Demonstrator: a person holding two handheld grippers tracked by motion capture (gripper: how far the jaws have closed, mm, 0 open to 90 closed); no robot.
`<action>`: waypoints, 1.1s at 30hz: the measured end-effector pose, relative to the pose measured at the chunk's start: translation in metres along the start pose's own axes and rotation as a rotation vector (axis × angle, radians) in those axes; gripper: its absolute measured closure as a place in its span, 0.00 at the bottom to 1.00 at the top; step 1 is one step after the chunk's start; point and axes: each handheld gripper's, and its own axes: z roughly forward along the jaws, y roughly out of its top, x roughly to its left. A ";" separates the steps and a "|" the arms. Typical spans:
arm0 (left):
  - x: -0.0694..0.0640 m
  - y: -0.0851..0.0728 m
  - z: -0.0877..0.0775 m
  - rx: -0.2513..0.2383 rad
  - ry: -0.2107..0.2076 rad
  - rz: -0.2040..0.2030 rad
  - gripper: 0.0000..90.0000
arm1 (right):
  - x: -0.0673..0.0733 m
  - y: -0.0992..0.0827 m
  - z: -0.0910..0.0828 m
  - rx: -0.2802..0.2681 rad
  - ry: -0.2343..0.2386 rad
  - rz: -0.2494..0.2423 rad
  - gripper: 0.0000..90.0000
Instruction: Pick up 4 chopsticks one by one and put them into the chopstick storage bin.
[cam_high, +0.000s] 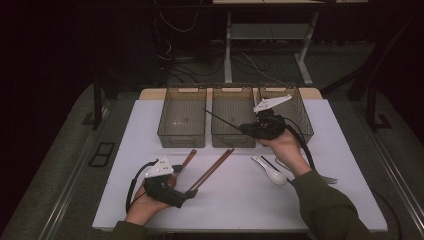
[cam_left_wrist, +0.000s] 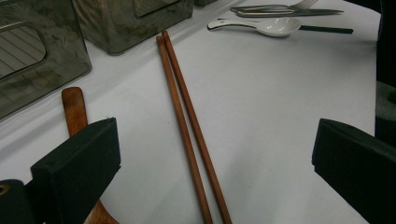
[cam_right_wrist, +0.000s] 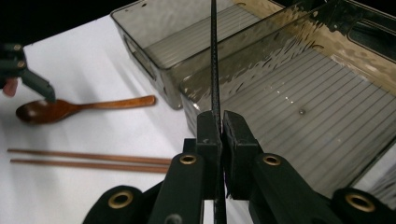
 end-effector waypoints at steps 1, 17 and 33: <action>0.000 0.000 0.000 0.000 0.000 -0.001 0.00 | -0.001 0.002 0.002 0.000 -0.005 -0.002 0.95; 0.000 0.000 0.000 -0.002 -0.004 -0.001 0.00 | -0.001 0.031 0.034 0.024 -0.031 0.027 0.95; -0.001 0.001 0.000 -0.003 -0.013 0.005 0.00 | 0.005 0.056 0.074 0.056 -0.042 0.039 0.95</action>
